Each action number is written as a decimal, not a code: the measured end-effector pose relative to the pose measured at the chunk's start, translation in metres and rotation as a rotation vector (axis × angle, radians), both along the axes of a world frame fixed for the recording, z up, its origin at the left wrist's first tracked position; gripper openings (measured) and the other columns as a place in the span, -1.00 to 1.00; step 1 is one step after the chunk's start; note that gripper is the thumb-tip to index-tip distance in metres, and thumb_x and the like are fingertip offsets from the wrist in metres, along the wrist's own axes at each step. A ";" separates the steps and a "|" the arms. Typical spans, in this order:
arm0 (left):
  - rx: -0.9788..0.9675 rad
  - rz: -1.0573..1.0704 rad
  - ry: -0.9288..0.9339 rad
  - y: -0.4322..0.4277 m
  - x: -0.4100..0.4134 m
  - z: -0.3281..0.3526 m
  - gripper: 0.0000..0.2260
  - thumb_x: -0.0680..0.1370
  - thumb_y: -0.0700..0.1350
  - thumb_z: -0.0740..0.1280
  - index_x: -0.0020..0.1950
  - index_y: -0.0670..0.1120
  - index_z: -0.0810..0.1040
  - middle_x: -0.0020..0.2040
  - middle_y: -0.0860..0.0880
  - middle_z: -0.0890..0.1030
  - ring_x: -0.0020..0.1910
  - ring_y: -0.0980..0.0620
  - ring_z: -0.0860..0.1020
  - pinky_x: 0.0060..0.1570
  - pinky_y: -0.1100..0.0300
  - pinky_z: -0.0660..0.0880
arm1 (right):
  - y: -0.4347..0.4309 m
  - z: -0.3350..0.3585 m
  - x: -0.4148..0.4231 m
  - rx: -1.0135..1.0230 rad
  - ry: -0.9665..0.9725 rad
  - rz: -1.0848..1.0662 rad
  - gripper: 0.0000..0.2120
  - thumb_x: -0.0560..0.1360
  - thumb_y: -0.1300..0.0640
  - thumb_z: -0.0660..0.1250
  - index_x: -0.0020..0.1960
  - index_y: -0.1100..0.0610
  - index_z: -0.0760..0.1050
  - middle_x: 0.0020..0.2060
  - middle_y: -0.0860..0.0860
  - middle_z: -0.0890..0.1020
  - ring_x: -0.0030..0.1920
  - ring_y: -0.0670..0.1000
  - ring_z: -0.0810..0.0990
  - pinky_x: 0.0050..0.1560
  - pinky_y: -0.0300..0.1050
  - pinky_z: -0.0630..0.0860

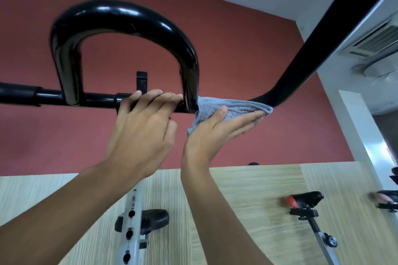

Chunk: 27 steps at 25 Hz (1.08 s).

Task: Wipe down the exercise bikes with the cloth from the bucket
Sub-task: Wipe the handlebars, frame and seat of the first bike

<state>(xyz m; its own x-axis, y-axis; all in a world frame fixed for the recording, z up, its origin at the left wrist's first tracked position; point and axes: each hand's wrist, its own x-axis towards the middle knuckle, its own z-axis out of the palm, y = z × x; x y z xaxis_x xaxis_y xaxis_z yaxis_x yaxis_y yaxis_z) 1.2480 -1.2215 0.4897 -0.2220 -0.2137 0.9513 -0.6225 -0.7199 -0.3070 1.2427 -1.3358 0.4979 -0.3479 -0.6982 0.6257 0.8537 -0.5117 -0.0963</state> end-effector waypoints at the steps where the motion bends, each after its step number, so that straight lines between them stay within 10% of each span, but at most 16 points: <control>1: 0.015 0.004 0.022 0.000 -0.002 0.000 -0.48 0.51 -0.05 -0.07 0.39 -0.03 0.46 0.32 0.05 0.55 0.42 0.01 0.39 0.40 0.06 0.04 | -0.004 -0.008 -0.002 0.006 0.047 0.001 -0.37 0.71 0.13 0.05 0.60 -0.02 -0.28 0.60 -0.10 -0.21 0.53 -0.30 -0.21 0.30 -0.65 -0.11; 8: -0.060 -0.255 0.289 -0.011 -0.032 -0.015 -0.46 0.57 -0.11 0.23 0.55 -0.02 0.24 0.54 0.05 0.29 0.59 0.05 0.05 0.56 0.03 -0.19 | -0.036 -0.057 -0.071 -0.097 0.119 -0.321 -0.42 0.71 0.22 0.05 0.63 0.03 -0.12 0.62 -0.10 -0.08 0.58 -0.22 -0.14 0.48 -0.43 -0.11; 12: -0.172 -0.633 0.495 -0.015 -0.086 -0.029 -0.46 0.56 0.00 0.32 0.51 0.04 0.26 0.44 0.10 0.34 0.49 0.07 0.23 0.49 0.00 0.20 | -0.041 -0.038 -0.136 -0.306 0.024 -0.543 -0.43 0.69 0.29 0.05 0.59 0.13 -0.15 0.61 0.09 -0.11 0.61 -0.03 -0.13 0.58 -0.17 -0.09; 15: -0.116 -0.192 0.512 -0.011 -0.113 -0.037 -0.58 0.60 0.09 0.17 0.42 -0.04 0.40 0.30 -0.01 0.50 0.30 -0.05 0.48 0.28 -0.05 0.40 | -0.031 -0.024 -0.161 -0.454 0.023 -0.591 -0.43 0.68 0.29 0.05 0.56 0.15 -0.19 0.59 0.16 -0.12 0.61 -0.03 -0.14 0.57 -0.17 -0.08; 18: 0.064 0.091 0.209 0.006 -0.134 -0.047 -0.65 0.50 0.02 0.11 -0.12 -0.11 0.64 -0.18 -0.06 0.62 -0.21 -0.14 0.57 -0.11 -0.06 0.50 | -0.029 -0.015 -0.181 -0.516 -0.002 -0.632 -0.40 0.66 0.33 0.06 0.58 0.14 -0.18 0.58 0.18 -0.10 0.61 -0.08 -0.13 0.56 -0.18 -0.06; 22: -0.072 0.165 -0.175 0.039 -0.163 -0.018 -0.73 0.52 -0.04 0.22 0.10 -0.15 0.57 0.17 -0.14 0.56 0.15 -0.20 0.49 0.16 -0.17 0.31 | -0.017 -0.005 -0.204 -0.528 0.027 -0.671 -0.41 0.66 0.33 0.09 0.57 0.13 -0.12 0.56 0.13 -0.08 0.60 -0.12 -0.11 0.57 -0.17 -0.04; 27: -0.013 0.298 0.136 0.043 -0.167 0.028 -0.55 0.54 0.08 0.09 0.16 -0.17 0.59 0.10 -0.15 0.63 0.14 -0.20 0.55 0.36 -0.20 0.25 | -0.008 -0.004 -0.224 -0.533 0.154 -0.572 -0.42 0.68 0.09 0.11 0.58 -0.05 -0.13 0.56 -0.07 -0.03 0.60 -0.06 -0.05 0.58 -0.06 0.04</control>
